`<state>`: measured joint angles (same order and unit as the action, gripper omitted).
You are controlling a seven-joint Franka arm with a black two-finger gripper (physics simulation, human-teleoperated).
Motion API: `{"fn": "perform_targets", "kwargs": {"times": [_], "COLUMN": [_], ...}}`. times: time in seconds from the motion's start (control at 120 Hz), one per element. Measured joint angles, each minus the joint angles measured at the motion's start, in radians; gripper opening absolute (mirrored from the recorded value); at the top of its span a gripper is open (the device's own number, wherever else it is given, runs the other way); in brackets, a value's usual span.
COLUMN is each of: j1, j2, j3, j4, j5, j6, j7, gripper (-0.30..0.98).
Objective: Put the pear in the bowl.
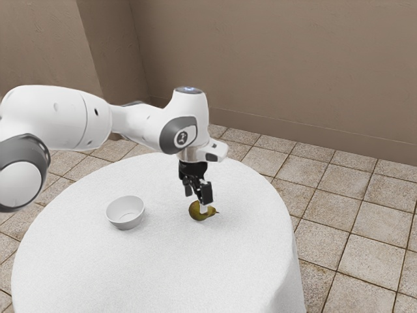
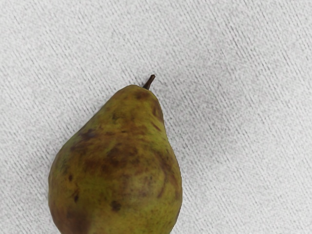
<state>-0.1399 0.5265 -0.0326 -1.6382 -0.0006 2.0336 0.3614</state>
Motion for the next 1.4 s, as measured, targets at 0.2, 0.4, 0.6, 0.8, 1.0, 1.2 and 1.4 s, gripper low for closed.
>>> {"fn": "perform_targets", "kwargs": {"times": [0.2, 0.4, 0.6, 0.8, 1.0, 1.2, 1.4], "j1": [0.013, 0.017, 0.026, 0.026, 0.026, 0.027, 0.03], "j2": [0.006, 0.042, 0.064, 0.095, 0.091, 0.069, -0.052], "j3": [0.002, 0.003, 0.003, 0.0, 0.0, 0.0, 0.032], "j4": [-0.05, -0.052, -0.035, -0.006, -0.005, -0.008, -0.047], "j5": [-0.026, -0.042, -0.044, -0.045, -0.046, -0.04, -0.033], "j6": [0.062, 0.112, 0.142, 0.153, 0.157, 0.153, 0.106], "j7": [0.082, 0.149, 0.199, 0.234, 0.258, 0.267, 0.268], "gripper": [0.69, 0.69, 0.68, 0.59, 0.4, 0.31, 0.24]}}
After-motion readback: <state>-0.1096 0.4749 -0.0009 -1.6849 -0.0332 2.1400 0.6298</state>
